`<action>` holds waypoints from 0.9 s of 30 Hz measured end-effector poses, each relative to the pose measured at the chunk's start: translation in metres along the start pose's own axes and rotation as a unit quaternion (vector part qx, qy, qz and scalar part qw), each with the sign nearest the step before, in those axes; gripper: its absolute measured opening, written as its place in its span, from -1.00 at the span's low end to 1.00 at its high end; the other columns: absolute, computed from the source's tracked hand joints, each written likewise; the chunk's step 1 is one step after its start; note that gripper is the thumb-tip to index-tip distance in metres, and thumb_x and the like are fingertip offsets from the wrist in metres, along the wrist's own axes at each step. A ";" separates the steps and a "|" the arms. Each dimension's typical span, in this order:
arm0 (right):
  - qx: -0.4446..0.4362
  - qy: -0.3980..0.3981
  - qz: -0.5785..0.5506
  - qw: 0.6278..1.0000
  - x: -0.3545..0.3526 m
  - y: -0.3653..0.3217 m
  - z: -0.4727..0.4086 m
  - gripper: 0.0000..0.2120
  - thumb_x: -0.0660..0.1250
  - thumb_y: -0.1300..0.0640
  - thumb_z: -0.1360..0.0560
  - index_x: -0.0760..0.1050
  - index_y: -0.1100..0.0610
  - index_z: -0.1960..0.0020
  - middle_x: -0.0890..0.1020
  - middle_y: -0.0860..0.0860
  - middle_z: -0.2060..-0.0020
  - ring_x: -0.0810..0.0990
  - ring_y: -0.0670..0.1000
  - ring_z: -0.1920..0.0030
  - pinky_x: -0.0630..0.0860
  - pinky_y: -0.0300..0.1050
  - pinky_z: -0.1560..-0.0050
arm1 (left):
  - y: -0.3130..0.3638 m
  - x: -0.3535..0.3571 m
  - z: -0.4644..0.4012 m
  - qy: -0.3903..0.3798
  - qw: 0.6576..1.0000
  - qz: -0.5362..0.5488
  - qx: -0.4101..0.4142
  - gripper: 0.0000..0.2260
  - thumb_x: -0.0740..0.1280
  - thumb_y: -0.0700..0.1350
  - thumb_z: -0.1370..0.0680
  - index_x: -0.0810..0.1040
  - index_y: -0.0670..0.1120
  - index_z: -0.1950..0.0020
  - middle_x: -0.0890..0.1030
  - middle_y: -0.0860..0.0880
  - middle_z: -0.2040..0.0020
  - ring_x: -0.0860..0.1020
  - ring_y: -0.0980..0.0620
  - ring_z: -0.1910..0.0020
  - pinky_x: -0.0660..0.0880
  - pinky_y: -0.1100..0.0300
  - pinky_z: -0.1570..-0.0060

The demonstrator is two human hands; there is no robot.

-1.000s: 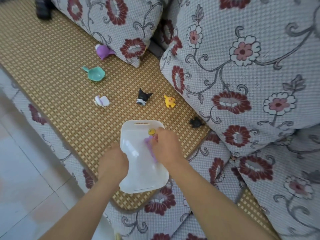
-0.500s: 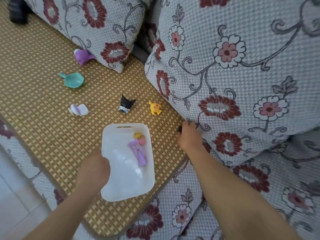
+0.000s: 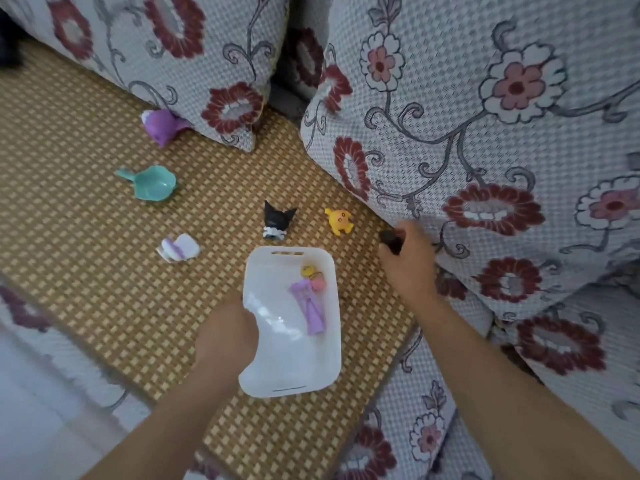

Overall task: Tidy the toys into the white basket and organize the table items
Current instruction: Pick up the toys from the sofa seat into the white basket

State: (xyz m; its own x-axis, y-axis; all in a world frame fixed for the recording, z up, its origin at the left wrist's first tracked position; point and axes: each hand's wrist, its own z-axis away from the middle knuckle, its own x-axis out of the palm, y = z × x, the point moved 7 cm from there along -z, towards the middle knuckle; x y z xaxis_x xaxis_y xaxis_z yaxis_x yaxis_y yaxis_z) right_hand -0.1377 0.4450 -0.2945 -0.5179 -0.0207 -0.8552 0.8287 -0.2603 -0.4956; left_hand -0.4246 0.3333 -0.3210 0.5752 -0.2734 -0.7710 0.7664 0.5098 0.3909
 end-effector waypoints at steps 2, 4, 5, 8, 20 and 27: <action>0.025 0.007 -0.142 0.990 -0.015 -0.035 0.017 -0.74 0.41 0.13 -0.44 0.40 0.09 -0.05 0.57 0.02 0.05 0.56 0.03 0.07 0.47 -0.12 0.09 | 0.001 -0.006 0.000 -0.015 1.000 0.003 -0.004 -0.87 0.08 -0.20 -0.57 0.40 -0.16 0.04 0.55 -0.18 0.05 0.54 -0.20 0.09 0.47 0.00 0.11; 0.038 -0.052 -0.258 0.964 -0.014 -0.073 0.037 -0.81 0.44 0.12 -0.39 0.47 0.03 0.06 0.64 -0.02 0.16 0.63 0.03 0.14 0.55 -0.08 0.10 | 0.004 -0.013 0.000 -0.024 1.000 0.004 -0.002 -0.89 0.07 -0.19 -0.57 0.36 -0.13 0.10 0.54 -0.18 0.06 0.54 -0.20 0.10 0.50 -0.02 0.09; 0.039 -0.093 -0.285 0.953 -0.006 -0.090 0.047 -0.84 0.44 0.13 -0.38 0.51 0.01 0.09 0.66 -0.02 0.18 0.65 0.04 0.15 0.59 -0.04 0.11 | 0.006 -0.015 -0.001 -0.030 1.000 0.003 -0.001 -0.89 0.08 -0.19 -0.57 0.35 -0.12 0.12 0.53 -0.17 0.07 0.54 -0.20 0.09 0.49 -0.02 0.09; 0.045 -0.176 -0.266 0.947 0.034 -0.118 0.063 -0.88 0.44 0.15 -0.40 0.57 0.05 0.08 0.66 -0.04 0.18 0.65 0.03 0.14 0.61 -0.02 0.08 | 0.015 -0.023 0.000 -0.038 0.999 0.011 0.005 -0.87 0.09 -0.18 -0.57 0.30 -0.10 0.18 0.49 -0.13 0.13 0.52 -0.17 0.12 0.43 0.05 0.16; -0.038 -0.050 -0.046 0.997 0.033 -0.124 0.019 -0.91 0.30 0.21 -0.51 0.58 0.20 0.08 0.66 0.07 0.14 0.60 0.04 0.11 0.50 -0.12 0.07 | -0.006 -0.040 -0.020 -0.028 0.999 0.036 0.030 -0.77 0.11 -0.23 -0.55 0.24 -0.06 0.30 0.44 -0.08 0.28 0.51 -0.17 0.20 0.39 0.06 0.22; 0.039 -0.101 0.119 0.987 0.061 -0.078 -0.043 -0.59 0.34 0.15 -0.51 0.33 0.18 -0.31 0.32 0.22 -0.30 0.55 0.22 -0.08 0.51 0.02 -0.06 | -0.030 -0.036 -0.038 -0.026 0.999 0.047 0.009 -0.88 0.11 -0.23 -0.54 0.36 -0.13 0.18 0.50 -0.11 0.26 0.51 -0.13 0.25 0.42 0.05 0.24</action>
State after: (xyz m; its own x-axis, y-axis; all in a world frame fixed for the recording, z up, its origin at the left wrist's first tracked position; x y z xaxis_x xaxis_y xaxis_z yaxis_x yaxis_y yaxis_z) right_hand -0.2248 0.5054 -0.3151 -0.3494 -0.2806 -0.8940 0.9172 -0.2974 -0.2651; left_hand -0.4790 0.3591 -0.3238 0.6585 -0.2666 -0.7038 0.7132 0.5198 0.4703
